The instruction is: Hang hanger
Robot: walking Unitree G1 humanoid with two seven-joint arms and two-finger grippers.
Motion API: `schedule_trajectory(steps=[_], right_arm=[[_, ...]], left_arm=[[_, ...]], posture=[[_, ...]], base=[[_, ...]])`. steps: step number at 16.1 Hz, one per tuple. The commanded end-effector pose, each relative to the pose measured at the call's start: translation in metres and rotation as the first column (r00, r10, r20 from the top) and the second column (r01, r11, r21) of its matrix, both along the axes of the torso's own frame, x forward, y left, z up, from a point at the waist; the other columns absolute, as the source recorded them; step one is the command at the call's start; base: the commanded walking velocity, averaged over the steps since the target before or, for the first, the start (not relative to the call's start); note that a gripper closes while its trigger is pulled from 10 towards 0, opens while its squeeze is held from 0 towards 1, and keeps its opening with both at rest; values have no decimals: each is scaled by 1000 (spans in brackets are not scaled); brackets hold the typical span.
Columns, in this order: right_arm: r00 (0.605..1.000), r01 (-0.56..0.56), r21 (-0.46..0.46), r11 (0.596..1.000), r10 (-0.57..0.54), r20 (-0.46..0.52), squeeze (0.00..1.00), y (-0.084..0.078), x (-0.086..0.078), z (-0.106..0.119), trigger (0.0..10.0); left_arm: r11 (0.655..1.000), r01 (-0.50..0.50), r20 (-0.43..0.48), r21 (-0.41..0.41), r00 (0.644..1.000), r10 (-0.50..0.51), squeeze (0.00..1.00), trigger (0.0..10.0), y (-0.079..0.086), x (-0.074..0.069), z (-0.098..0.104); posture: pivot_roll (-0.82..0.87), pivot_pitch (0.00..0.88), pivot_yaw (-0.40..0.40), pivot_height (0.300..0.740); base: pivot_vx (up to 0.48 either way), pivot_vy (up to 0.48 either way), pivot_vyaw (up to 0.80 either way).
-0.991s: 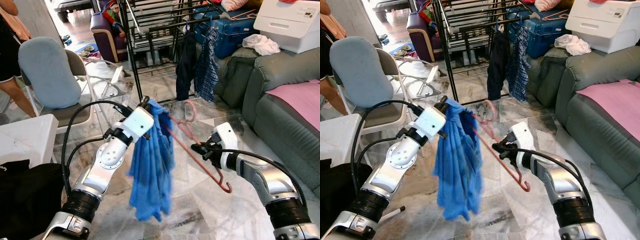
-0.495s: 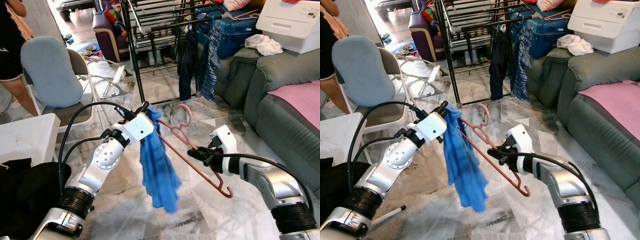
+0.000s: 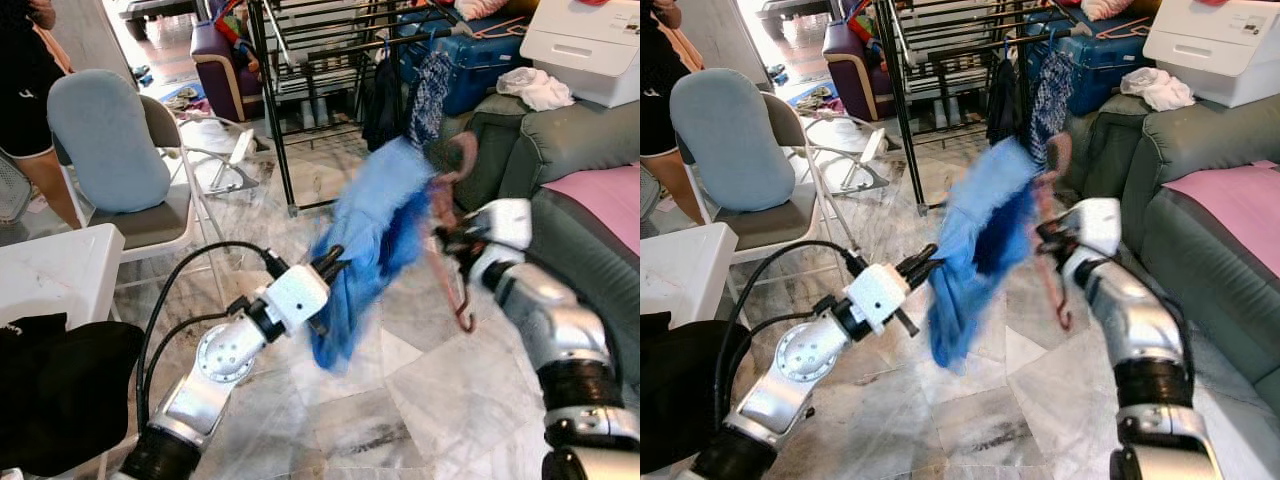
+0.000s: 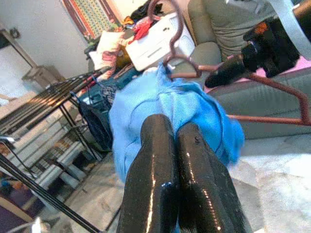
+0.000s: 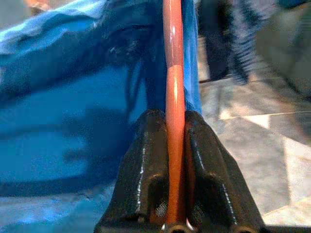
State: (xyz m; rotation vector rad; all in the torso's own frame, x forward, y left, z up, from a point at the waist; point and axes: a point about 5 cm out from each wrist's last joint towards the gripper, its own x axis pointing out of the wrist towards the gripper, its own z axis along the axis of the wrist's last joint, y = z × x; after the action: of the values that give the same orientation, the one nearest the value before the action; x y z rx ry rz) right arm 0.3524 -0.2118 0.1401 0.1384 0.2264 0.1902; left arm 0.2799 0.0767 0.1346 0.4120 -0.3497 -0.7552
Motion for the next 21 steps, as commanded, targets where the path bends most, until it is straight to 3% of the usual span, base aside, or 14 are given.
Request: schedule_trajectory(steps=[1,3,4,8,9,12,15,20,21], right_arm=[[997,45,35,998,-47,56,0,-3,7,14,10000],[987,81,117,990,-96,129,0,2,17,31,10000],[979,45,164,985,-76,188,0,21,23,46,10000],[947,14,210,978,-80,313,0,45,26,73,10000],[942,24,210,978,-92,323,0,46,27,75,10000],[918,94,73,993,-114,380,0,42,26,74,10000],[925,86,117,989,-123,360,0,41,29,72,10000],[924,47,64,997,-68,377,0,49,28,68,10000],[927,29,37,999,-41,372,0,50,26,62,10000]], left_arm=[[1000,8,0,-8,1000,-8,0,10000,2,-2,3],[999,33,-58,36,998,-31,0,10000,-1,-5,-8],[997,38,-91,69,995,-32,0,10000,-6,-2,-18],[993,73,-112,97,992,-62,0,10000,-15,0,-24],[993,73,-115,88,991,-63,0,10000,-16,0,-23],[997,68,-104,46,993,-63,0,10000,-21,2,-16],[996,74,-123,49,990,-68,0,10000,-22,-1,-21],[989,136,-211,50,970,-123,0,10000,-34,-8,-36],[987,154,-255,47,957,-137,141,10000,-36,-10,-43]], posture=[[-114,0,84,740],[-113,0,84,740],[-119,0,87,740],[-122,0,89,740],[-122,0,89,740],[-121,0,88,740],[-119,0,87,740],[-123,0,85,740],[-122,0,82,740]], base=[[0,0,0],[0,0,0],[0,0,0],[0,0,0],[0,0,0],[0,0,0],[0,0,0],[0,0,0],[0,0,0]])
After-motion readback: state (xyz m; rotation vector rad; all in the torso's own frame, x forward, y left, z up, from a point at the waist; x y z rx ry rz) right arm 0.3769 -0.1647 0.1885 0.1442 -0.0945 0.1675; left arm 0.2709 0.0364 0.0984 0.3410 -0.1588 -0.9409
